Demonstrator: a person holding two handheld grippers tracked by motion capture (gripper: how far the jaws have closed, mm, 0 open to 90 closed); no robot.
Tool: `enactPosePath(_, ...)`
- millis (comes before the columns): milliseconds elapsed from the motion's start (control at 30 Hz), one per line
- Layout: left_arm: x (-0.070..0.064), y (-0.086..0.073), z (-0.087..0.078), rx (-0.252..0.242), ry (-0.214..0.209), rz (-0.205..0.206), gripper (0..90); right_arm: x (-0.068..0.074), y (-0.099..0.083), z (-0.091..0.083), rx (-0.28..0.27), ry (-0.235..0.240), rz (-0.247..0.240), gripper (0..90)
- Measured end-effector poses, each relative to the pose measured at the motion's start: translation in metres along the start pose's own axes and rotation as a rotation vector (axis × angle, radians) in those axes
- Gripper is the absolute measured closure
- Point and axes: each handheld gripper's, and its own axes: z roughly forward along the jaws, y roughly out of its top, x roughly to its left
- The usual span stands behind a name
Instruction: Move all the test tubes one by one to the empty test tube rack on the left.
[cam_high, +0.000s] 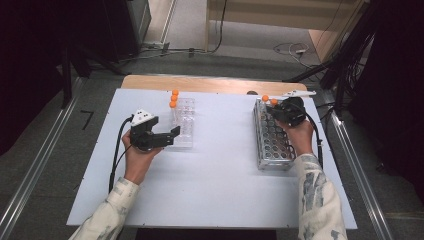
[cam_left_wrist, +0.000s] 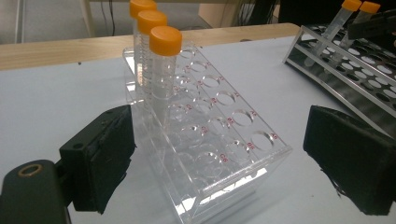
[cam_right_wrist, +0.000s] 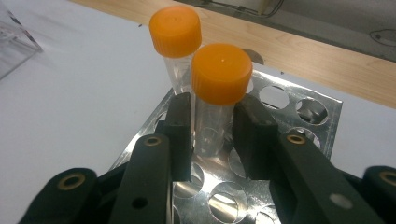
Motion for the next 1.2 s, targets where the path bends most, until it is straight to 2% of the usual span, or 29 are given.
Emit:
enactPosePath(133,0.000,0.000,0.000,0.000,0.001,-0.003,9.6,0.004,0.002,0.003,0.020,-0.006,-0.023,71.2)
enactPosePath(367,0.000,-0.001,0.001,0.006,0.000,0.000,9.6,0.005,0.002,0.001,0.006,-0.006,-0.031,71.6)
enactPosePath(567,0.000,-0.001,0.002,0.008,0.018,0.009,8.6,0.006,0.002,-0.003,-0.019,-0.022,-0.036,71.6)
enactPosePath(767,0.000,0.000,0.001,0.001,0.017,0.002,8.6,0.007,0.005,-0.011,-0.048,-0.027,-0.040,71.7)
enactPosePath(1200,-0.001,0.000,0.001,0.005,0.013,0.005,8.7,0.006,0.012,-0.028,-0.111,-0.022,-0.010,71.9)
